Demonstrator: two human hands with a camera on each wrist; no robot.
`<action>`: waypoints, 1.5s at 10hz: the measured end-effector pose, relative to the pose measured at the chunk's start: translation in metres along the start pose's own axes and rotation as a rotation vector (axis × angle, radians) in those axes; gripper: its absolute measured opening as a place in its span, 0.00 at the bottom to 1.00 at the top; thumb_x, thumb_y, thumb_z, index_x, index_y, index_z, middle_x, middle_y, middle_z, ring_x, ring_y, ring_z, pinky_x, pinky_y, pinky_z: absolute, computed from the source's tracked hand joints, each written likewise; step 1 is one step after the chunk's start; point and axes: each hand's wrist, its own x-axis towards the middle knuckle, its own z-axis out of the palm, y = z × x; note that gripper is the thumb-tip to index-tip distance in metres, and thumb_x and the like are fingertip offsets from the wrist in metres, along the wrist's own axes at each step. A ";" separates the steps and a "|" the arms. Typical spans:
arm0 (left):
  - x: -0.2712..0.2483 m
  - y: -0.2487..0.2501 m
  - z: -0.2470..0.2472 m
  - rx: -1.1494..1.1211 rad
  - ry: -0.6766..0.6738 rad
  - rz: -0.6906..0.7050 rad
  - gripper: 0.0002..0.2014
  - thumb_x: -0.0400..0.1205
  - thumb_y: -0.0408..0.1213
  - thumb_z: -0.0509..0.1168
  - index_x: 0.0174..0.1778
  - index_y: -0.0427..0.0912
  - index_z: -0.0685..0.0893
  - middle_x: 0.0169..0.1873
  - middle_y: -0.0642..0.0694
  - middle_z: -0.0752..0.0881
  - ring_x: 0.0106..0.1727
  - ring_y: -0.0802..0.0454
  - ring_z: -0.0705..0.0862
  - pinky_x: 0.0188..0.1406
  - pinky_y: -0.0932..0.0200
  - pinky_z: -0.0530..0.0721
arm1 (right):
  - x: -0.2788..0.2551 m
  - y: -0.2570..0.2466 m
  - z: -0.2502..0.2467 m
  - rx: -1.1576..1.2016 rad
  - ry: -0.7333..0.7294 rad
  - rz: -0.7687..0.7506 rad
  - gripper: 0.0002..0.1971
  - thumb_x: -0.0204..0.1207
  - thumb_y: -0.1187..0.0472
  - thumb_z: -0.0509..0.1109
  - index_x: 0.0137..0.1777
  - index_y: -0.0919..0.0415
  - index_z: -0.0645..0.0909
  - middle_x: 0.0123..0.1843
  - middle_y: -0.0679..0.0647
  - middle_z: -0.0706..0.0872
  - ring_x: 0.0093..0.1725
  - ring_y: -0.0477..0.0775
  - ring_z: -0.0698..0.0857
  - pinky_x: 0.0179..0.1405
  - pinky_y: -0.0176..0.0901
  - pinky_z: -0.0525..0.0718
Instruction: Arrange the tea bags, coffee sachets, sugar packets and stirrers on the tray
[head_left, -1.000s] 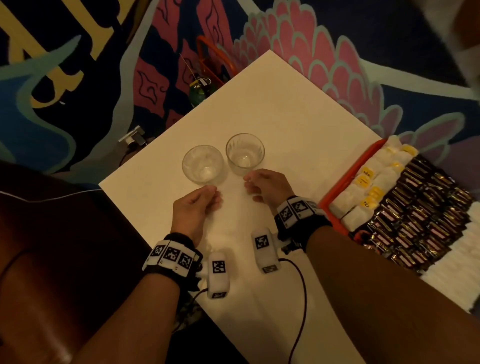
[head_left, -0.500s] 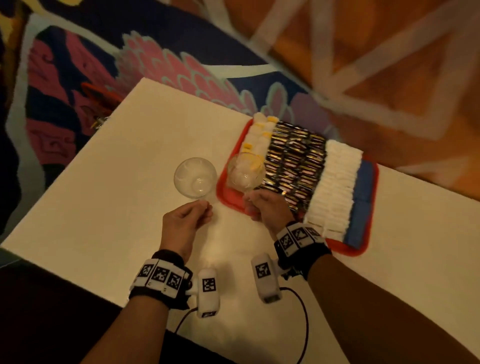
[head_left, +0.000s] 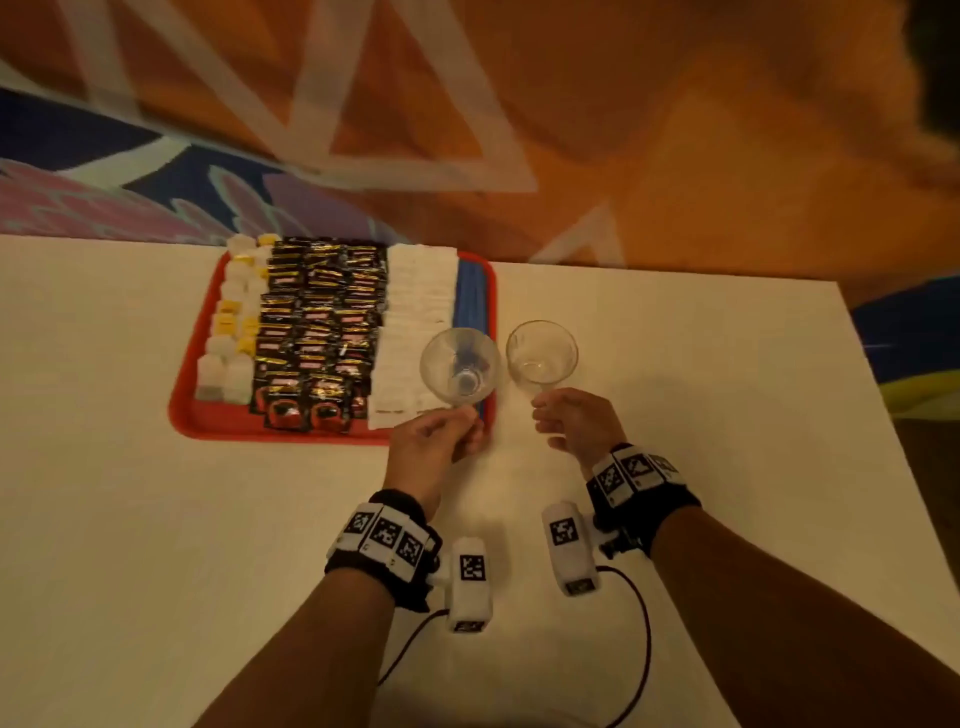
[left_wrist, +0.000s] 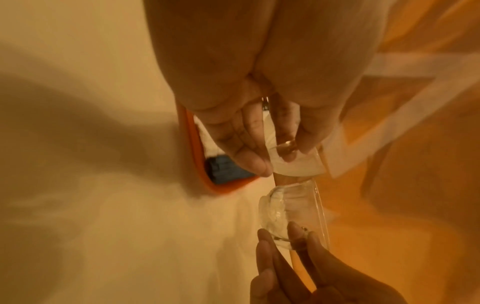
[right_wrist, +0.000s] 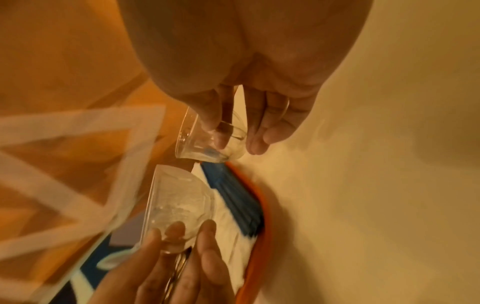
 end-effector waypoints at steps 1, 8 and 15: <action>0.009 -0.010 0.040 0.027 -0.021 -0.023 0.07 0.81 0.32 0.73 0.38 0.41 0.93 0.38 0.39 0.91 0.42 0.46 0.86 0.59 0.48 0.86 | 0.012 0.007 -0.035 0.045 0.051 0.051 0.11 0.75 0.71 0.67 0.35 0.61 0.86 0.36 0.59 0.85 0.33 0.52 0.80 0.30 0.39 0.74; 0.070 -0.028 0.104 0.166 0.085 0.002 0.07 0.81 0.37 0.73 0.43 0.36 0.92 0.42 0.36 0.92 0.44 0.47 0.88 0.63 0.46 0.87 | 0.068 0.003 -0.071 0.138 0.065 0.102 0.10 0.77 0.67 0.67 0.39 0.57 0.88 0.40 0.56 0.88 0.40 0.51 0.84 0.37 0.41 0.80; 0.070 -0.046 0.094 0.098 0.166 -0.012 0.15 0.79 0.46 0.75 0.51 0.43 0.79 0.47 0.41 0.92 0.45 0.44 0.93 0.59 0.43 0.89 | 0.056 0.023 -0.067 0.198 0.071 0.157 0.15 0.77 0.57 0.75 0.59 0.55 0.73 0.52 0.57 0.88 0.45 0.55 0.86 0.35 0.45 0.81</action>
